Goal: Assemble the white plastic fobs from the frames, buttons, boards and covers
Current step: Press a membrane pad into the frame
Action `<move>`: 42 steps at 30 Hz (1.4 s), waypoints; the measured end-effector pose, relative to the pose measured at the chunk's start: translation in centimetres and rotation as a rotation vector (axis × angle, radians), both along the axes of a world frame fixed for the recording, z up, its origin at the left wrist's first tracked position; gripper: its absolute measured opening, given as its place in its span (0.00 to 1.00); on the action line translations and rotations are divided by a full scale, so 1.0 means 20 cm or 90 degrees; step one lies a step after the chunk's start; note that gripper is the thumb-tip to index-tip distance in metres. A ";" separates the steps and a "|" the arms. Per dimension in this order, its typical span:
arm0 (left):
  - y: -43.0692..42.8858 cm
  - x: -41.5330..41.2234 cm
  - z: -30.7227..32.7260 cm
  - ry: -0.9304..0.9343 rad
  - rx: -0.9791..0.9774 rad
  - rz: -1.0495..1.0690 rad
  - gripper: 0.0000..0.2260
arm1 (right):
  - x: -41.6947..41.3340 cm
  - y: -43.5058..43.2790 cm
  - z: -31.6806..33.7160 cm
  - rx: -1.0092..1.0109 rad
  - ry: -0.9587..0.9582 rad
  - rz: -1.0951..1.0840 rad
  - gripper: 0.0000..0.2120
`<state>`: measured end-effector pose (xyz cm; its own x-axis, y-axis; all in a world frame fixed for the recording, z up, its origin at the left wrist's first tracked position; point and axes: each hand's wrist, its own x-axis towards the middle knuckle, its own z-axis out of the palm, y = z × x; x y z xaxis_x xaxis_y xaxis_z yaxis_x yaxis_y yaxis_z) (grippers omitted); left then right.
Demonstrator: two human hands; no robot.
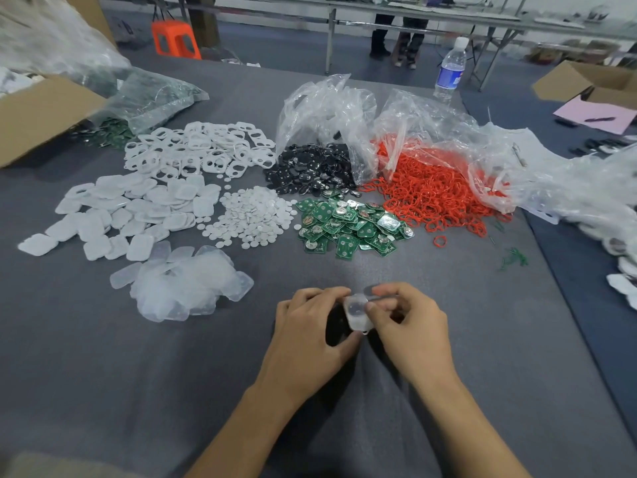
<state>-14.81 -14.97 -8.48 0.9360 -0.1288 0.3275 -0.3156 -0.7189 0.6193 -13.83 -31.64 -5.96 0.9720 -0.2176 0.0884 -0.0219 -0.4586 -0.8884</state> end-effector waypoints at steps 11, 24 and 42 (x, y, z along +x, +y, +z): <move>0.00 0.00 0.01 0.009 -0.009 -0.004 0.21 | 0.00 0.00 0.00 -0.106 -0.012 0.015 0.14; 0.00 0.00 0.01 -0.006 0.013 -0.013 0.16 | 0.02 -0.03 -0.02 -0.156 -0.008 0.040 0.12; -0.01 -0.02 0.02 -0.014 0.056 -0.014 0.08 | -0.02 -0.06 -0.01 -0.293 -0.113 0.180 0.07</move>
<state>-15.12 -15.20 -8.05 0.9254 -0.1785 0.3343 -0.3446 -0.7634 0.5464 -14.14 -32.84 -6.14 0.9483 0.1485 0.2804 0.2898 -0.7654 -0.5746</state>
